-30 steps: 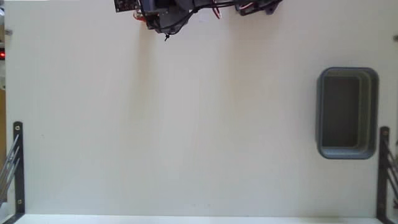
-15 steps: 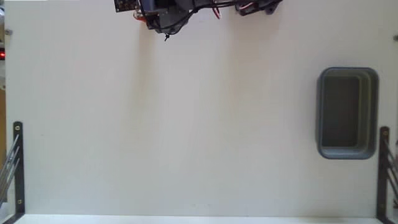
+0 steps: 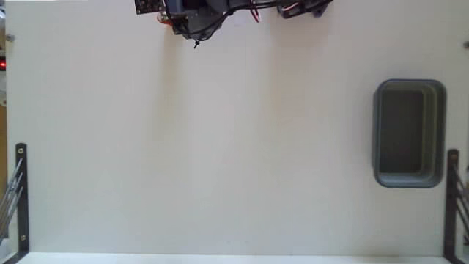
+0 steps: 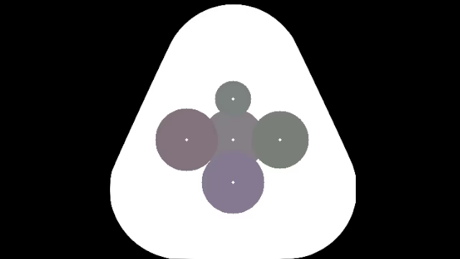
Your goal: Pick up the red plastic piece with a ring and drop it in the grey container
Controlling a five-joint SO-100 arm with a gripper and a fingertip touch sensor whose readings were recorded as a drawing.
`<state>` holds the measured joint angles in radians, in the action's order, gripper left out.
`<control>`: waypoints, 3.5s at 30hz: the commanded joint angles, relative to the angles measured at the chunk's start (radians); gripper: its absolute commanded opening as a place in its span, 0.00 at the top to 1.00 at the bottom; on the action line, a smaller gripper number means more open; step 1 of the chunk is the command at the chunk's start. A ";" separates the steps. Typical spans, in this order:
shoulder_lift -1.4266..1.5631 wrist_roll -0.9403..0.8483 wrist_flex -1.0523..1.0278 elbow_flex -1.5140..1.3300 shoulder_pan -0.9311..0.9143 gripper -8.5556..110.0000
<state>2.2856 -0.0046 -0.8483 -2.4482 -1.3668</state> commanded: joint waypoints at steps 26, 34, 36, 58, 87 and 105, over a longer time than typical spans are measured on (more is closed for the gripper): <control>-0.065 0.005 -0.532 0.658 -0.023 0.75; -0.151 0.005 -0.682 0.894 -0.023 0.75; -0.175 0.005 -0.718 0.955 -0.023 0.75; -0.356 0.005 -0.894 1.374 0.000 0.75; -0.456 0.005 -0.790 1.349 0.662 0.75; -0.548 0.005 -0.695 1.326 1.271 0.75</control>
<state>1.7196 -0.0046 -1.5693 -1.1275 -0.1703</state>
